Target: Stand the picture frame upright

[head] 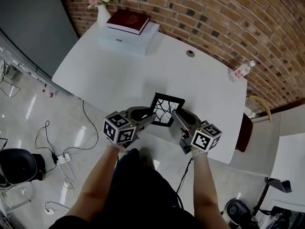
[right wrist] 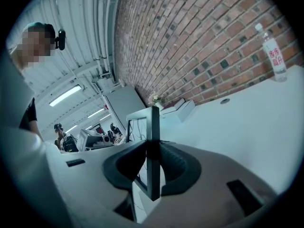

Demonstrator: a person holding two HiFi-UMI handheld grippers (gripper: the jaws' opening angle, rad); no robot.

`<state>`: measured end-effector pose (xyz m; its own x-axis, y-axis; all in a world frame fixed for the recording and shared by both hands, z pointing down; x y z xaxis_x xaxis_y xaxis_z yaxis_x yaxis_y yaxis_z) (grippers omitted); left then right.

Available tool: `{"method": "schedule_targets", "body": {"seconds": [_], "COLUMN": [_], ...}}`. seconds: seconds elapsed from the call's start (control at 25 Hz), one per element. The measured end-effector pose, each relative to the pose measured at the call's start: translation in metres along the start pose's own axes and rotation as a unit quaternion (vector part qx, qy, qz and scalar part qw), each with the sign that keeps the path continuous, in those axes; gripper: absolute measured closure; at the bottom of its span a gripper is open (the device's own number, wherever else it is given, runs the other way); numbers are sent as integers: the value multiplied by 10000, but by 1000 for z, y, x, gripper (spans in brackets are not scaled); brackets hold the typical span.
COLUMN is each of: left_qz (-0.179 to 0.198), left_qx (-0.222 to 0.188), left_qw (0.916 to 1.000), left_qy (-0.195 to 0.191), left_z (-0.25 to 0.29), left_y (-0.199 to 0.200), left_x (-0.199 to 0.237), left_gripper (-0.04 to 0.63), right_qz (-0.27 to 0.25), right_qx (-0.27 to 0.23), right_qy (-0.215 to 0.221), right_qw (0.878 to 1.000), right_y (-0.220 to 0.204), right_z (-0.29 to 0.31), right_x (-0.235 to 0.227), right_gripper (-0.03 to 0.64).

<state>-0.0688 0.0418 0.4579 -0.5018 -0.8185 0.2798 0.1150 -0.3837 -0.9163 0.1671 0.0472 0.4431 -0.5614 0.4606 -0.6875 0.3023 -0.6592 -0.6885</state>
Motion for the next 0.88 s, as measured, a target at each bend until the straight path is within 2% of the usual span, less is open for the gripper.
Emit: {"method": "schedule_targets", "body": {"seconds": [0.4,0.88], "left_qz": [520,753], "left_qx": [72,262], "left_qw": [9985,9959], "left_qy": [-120,-422], "left_z": [22,64], "left_y": [53,102], "left_x": [9,72], "left_gripper": [488,489], "right_qz": [-313,-424], "right_qx": [-492,-714], "right_qy": [-56,-256], "right_qw": [9983,9962], "right_y": [42,104], "right_z": [-8,27], "right_x": [3,-26], "right_gripper": [525,525]}}
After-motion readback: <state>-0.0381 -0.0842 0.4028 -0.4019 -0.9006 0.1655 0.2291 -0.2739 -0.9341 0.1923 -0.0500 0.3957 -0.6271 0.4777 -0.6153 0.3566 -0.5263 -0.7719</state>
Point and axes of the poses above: the fingertips, and each gripper's own axes: z forward along the fingers, x to its left, y out of its top, the point moved 10 cm from there along -z, backward along the fingers, and after that the axes turned 11 degrees about z, right-handed, at the moved point
